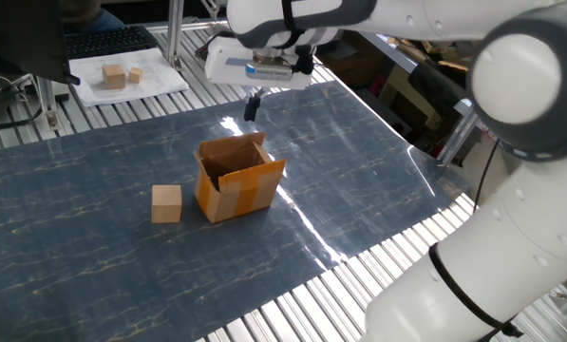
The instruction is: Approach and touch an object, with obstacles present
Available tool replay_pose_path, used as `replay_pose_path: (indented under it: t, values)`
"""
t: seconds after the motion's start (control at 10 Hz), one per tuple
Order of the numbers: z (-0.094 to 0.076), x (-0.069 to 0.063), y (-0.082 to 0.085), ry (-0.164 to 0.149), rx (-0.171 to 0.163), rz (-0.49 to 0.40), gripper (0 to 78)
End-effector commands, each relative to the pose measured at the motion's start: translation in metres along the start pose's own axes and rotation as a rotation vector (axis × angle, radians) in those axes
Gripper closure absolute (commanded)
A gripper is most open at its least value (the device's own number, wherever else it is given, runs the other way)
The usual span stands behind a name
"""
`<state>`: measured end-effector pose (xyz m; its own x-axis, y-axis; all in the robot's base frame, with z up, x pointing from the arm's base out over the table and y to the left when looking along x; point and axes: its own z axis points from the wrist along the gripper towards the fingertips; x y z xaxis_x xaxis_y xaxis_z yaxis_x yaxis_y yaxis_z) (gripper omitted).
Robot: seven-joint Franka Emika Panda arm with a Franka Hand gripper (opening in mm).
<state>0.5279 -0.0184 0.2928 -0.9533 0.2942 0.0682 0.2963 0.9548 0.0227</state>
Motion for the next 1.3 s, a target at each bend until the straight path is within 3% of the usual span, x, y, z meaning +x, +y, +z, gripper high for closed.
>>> replay_pose_path:
  t: [0.1, 0.3, 0.7, 1.0, 1.3]
  values:
    - [-0.005, -0.037, -0.013, -0.004, 0.007, -0.041, 77.6]
    - [-0.008, -0.050, -0.016, -0.018, 0.035, -0.056, 77.6]
    - [-0.008, -0.050, -0.016, -0.031, 0.057, -0.082, 77.6]
    - [-0.008, -0.050, -0.016, -0.029, 0.056, -0.123, 77.6]
    - [-0.008, -0.050, -0.016, -0.011, 0.053, -0.228, 77.6]
